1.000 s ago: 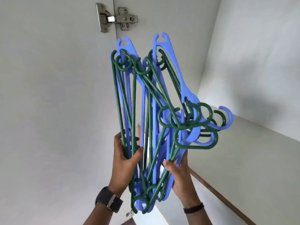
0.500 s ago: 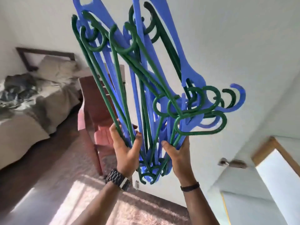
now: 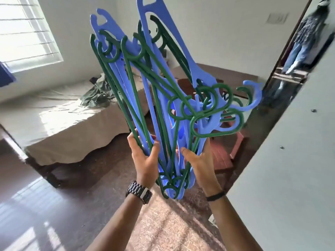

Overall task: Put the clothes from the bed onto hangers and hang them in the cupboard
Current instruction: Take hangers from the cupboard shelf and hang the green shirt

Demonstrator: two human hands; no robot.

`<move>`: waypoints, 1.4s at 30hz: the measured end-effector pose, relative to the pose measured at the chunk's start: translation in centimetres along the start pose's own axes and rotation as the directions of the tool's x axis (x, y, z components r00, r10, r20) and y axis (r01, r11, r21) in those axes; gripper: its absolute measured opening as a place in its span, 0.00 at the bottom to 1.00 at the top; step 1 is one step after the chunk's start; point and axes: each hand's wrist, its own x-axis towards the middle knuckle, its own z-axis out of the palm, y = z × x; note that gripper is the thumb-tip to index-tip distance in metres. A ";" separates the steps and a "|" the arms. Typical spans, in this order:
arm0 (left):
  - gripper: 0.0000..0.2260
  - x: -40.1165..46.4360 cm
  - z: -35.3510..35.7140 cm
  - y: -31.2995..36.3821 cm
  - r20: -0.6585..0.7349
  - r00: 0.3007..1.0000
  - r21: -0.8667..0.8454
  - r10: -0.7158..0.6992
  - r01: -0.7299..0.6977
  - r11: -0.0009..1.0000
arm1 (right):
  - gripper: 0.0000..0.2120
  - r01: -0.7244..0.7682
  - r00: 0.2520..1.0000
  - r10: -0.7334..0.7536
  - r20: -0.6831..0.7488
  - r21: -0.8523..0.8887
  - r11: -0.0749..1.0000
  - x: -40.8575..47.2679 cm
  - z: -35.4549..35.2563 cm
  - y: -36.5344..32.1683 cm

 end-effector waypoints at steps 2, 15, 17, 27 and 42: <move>0.13 2.9 -2.8 -1.1 -0.040 0.999 0.038 -0.019 0.020 0.999 | 0.25 -0.044 0.998 0.043 0.040 0.028 0.999 2.2 3.8 1.5; 0.17 18.3 -13.6 -9.8 -0.209 0.951 0.268 -0.226 0.278 0.922 | 0.21 -0.349 0.924 0.330 0.193 0.074 0.934 15.3 19.6 11.1; 0.17 21.6 -14.6 -11.8 -0.256 0.940 0.283 -0.227 0.298 0.912 | 0.19 -0.343 0.925 0.319 0.205 0.096 0.934 18.7 22.1 12.6; 0.20 43.0 -16.3 -19.2 -0.337 0.898 0.325 -0.284 0.394 0.859 | 0.22 -0.370 0.890 0.303 0.339 0.151 0.917 40.4 32.6 18.8; 0.38 70.2 -24.9 -36.8 -0.305 0.799 0.310 -0.519 0.598 0.739 | 0.14 -0.548 0.776 0.517 0.361 -0.017 0.836 64.7 49.1 31.7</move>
